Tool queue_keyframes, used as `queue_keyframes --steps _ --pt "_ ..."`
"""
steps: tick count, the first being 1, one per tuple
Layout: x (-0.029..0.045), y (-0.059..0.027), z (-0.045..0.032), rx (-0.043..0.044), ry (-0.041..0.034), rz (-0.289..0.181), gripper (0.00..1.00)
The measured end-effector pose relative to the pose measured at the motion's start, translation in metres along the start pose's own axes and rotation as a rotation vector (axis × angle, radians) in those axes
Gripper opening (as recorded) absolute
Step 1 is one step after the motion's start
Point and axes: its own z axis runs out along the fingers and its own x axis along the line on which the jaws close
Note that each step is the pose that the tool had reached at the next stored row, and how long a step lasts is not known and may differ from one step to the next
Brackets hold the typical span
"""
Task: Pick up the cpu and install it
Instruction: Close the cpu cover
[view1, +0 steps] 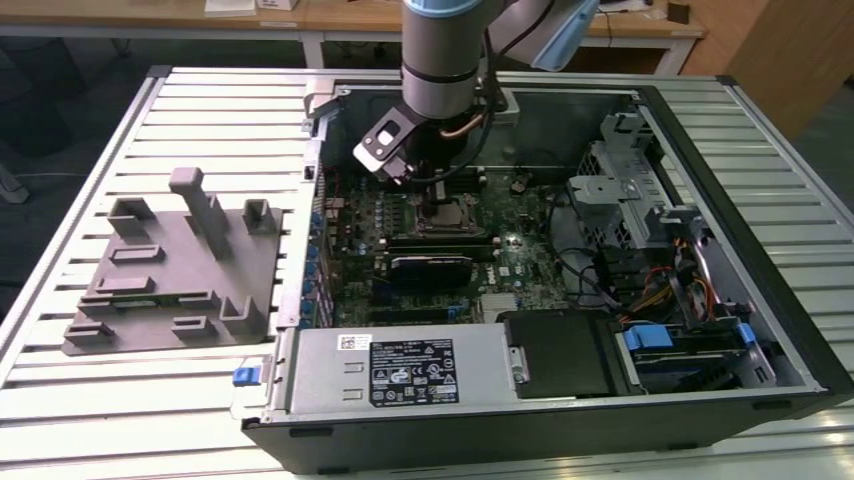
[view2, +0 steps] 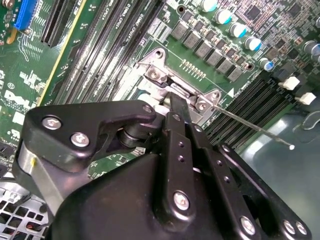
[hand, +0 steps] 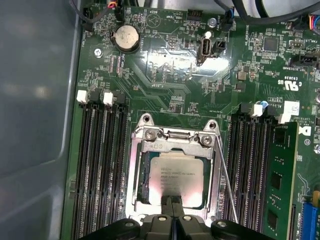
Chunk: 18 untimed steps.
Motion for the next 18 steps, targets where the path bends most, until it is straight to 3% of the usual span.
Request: queue_keyframes --steps 7,12,16,18 --pt "0.0003 0.0029 0.0003 -0.0014 0.0029 0.000 0.11" --pt "0.0003 0.0029 -0.0101 -0.0006 0.0025 0.000 0.11" --pt "0.0005 0.0030 -0.0226 -0.0005 0.0025 0.000 0.11" --pt "0.0005 0.0032 -0.0234 -0.0005 0.0026 0.000 0.11"
